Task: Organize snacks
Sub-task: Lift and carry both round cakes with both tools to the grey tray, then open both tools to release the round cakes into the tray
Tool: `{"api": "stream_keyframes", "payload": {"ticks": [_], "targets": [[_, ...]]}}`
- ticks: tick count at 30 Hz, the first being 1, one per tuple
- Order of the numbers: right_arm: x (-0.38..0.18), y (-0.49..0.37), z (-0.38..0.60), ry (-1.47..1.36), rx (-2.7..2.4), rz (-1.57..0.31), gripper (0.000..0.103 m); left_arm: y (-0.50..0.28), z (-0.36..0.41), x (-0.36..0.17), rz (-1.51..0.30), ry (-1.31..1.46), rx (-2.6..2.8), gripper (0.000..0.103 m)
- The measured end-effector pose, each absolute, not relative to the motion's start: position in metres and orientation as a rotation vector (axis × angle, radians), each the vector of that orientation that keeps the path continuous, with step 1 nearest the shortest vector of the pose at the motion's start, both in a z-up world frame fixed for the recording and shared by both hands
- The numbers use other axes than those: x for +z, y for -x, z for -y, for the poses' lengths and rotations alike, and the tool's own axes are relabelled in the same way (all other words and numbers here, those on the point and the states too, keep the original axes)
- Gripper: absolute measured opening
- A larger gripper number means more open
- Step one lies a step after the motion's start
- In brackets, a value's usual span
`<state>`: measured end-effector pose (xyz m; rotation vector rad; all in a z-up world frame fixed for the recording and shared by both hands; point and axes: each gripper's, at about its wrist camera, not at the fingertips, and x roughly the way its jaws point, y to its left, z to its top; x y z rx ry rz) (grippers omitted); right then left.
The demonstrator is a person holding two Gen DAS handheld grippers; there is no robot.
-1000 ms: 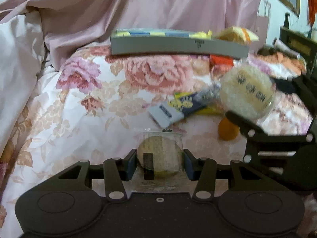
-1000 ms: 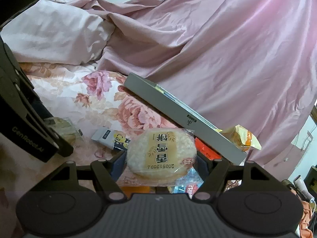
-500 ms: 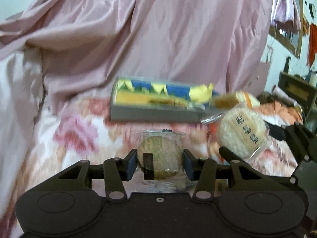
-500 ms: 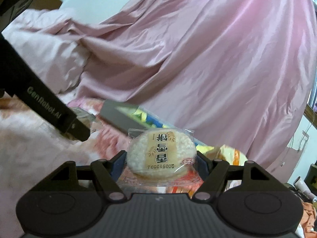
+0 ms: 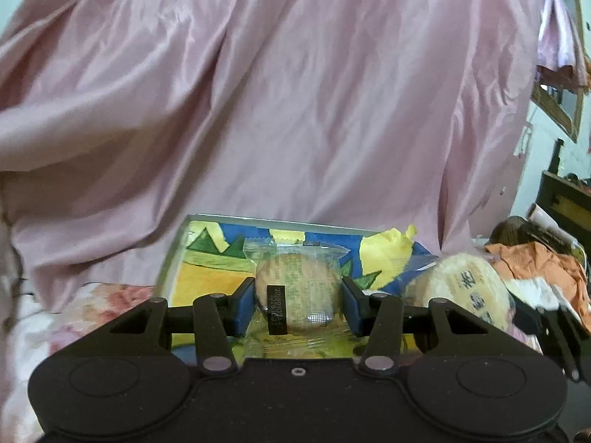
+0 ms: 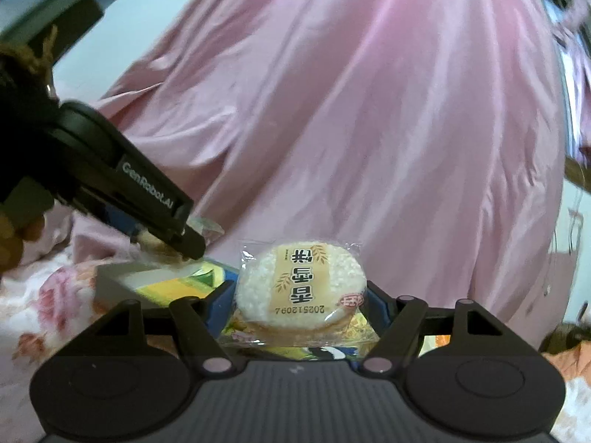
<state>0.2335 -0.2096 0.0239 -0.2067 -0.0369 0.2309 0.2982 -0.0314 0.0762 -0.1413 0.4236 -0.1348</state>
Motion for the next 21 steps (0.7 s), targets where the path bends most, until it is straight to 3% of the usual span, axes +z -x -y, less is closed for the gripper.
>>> {"api": "stream_keyframes", "payload": {"ticks": [21], "targets": [[0.012,-0.274,0.229,0.026,0.268,-0.08,0.079,-0.342,0.034,0.043,-0.56,0.132,-0.068,0.051]]}}
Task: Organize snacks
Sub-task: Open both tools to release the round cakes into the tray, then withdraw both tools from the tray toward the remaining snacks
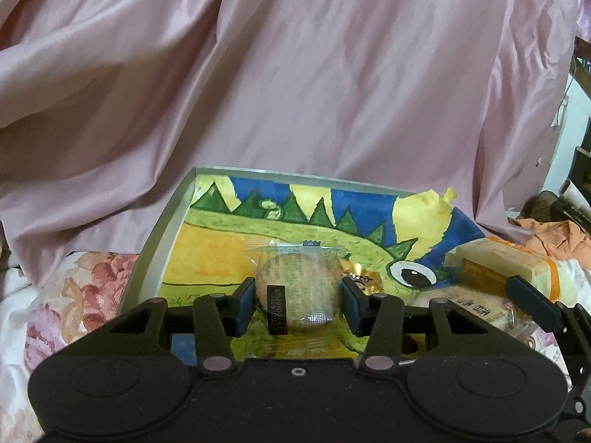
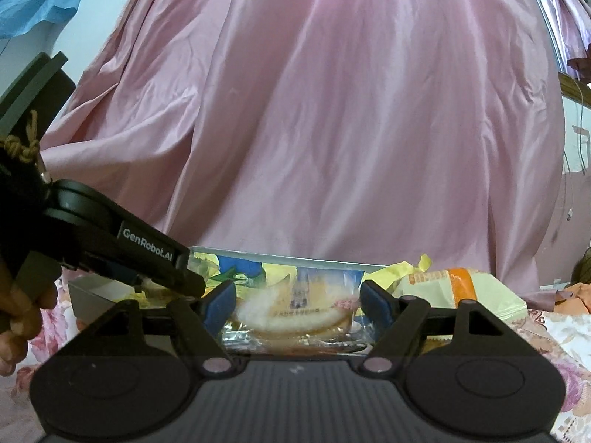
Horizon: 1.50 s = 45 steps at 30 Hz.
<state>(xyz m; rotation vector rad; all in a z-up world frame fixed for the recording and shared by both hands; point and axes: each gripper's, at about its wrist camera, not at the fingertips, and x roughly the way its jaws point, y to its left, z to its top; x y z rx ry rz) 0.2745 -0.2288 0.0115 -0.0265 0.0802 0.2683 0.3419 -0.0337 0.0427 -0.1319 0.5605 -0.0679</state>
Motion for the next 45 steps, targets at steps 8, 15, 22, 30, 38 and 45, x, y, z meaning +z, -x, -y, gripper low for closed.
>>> {"api": "stream_keyframes", "payload": {"ticks": [8,15,22,30,38,45], "targets": [[0.011,-0.273,0.226,0.018,0.277,-0.079,0.085,-0.339,0.03,0.043,-0.566,0.15,-0.068,0.063],[0.015,-0.266,0.222,0.016,0.282,-0.084,0.094,-0.325,0.024,0.055,-0.537,0.173,-0.055,0.086],[0.032,-0.245,0.219,0.025,0.276,-0.055,0.102,-0.29,0.012,0.08,-0.461,0.206,-0.042,0.098],[0.06,-0.211,0.225,0.018,0.237,-0.03,0.103,-0.238,0.004,0.106,-0.36,0.234,-0.044,0.102],[0.076,-0.168,0.235,-0.011,0.194,-0.003,0.103,-0.178,0.007,0.112,-0.291,0.196,-0.046,0.102],[0.084,-0.145,0.239,-0.014,0.177,-0.025,0.103,-0.134,0.01,0.101,-0.277,0.151,-0.045,0.102]]}}
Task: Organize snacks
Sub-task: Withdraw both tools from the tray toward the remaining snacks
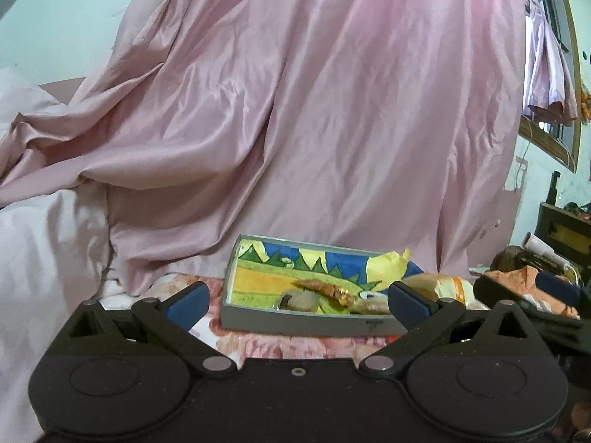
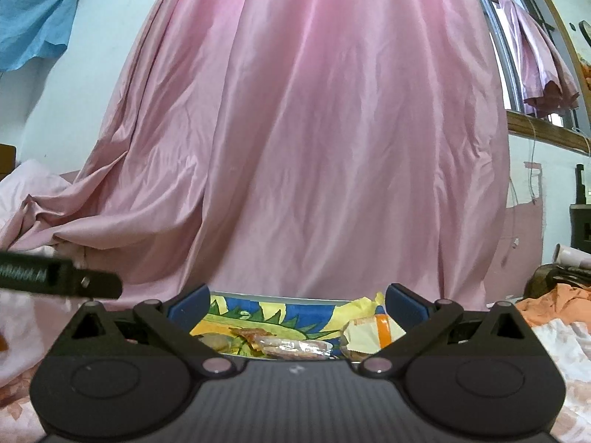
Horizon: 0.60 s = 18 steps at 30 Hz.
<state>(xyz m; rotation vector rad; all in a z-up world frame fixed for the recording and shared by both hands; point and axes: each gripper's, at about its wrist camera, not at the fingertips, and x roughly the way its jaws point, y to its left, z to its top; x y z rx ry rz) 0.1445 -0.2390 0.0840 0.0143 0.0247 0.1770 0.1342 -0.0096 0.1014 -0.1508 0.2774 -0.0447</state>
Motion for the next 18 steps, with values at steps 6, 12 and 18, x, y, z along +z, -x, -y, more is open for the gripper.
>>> {"api": "stream_keyframes", "payload": {"ticks": [6,12,18], "targets": [[0.082,-0.123,0.241,-0.002,0.16,-0.052,0.103,-0.103,0.004,0.092,-0.288,0.142,-0.044,0.102],[0.073,-0.101,0.237,0.022,0.163,-0.097,0.103,-0.079,-0.003,0.078,-0.305,0.147,-0.035,0.102],[0.052,-0.073,0.231,0.075,0.161,-0.138,0.103,-0.063,-0.009,0.061,-0.333,0.165,-0.042,0.102]]}}
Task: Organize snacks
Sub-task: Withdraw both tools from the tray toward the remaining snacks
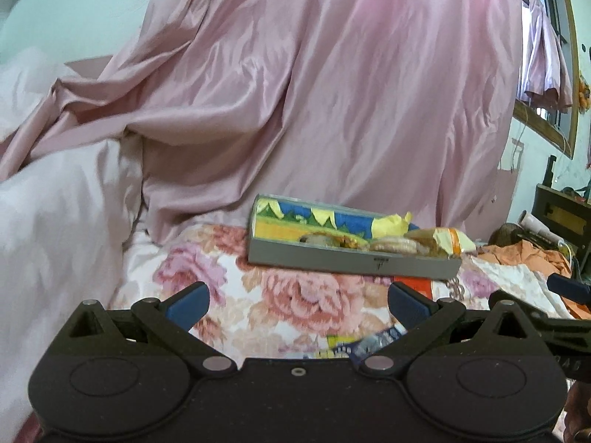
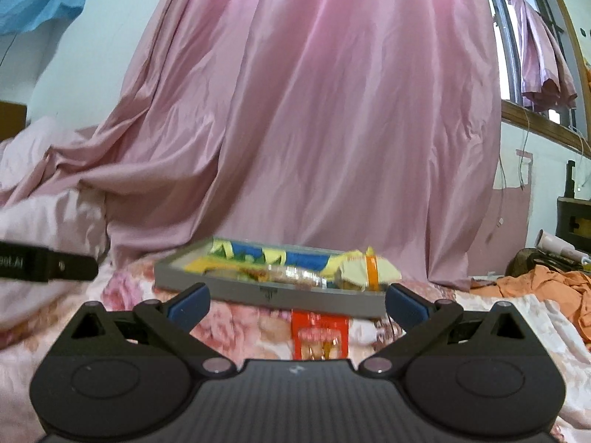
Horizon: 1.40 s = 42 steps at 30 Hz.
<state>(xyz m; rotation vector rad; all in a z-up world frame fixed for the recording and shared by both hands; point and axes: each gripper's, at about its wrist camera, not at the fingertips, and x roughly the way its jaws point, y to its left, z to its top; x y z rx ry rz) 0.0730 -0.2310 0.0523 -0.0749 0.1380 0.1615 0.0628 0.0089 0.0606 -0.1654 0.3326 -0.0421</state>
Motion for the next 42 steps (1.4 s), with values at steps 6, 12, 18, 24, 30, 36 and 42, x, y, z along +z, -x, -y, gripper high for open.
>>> {"api": "stream_keyframes", "payload": {"ticks": [6,12,18,24,30,36,42], "targets": [[0.035,-0.057,0.223,0.138,0.154,-0.195,0.103,-0.051,-0.013,0.043,-0.382,0.171,-0.051,0.102],[0.019,-0.043,0.219,0.165,0.173,-0.278,0.103,-0.049,-0.013,0.025,-0.453,0.154,-0.067,0.102],[0.004,-0.046,0.215,0.173,0.184,-0.382,0.103,-0.054,-0.011,0.01,-0.527,0.128,-0.071,0.102],[-0.01,-0.055,0.213,0.169,0.192,-0.478,0.103,-0.065,-0.008,-0.007,-0.615,0.102,-0.094,0.102],[-0.026,-0.066,0.211,0.182,0.189,-0.56,0.103,-0.075,-0.005,-0.022,-0.685,0.072,-0.105,0.102],[-0.036,-0.077,0.205,0.191,0.209,-0.587,0.103,-0.092,-0.003,-0.026,-0.703,0.027,-0.127,0.102],[-0.046,-0.087,0.198,0.242,0.21,-0.59,0.103,-0.113,0.001,-0.026,-0.703,-0.076,-0.169,0.102]]}}
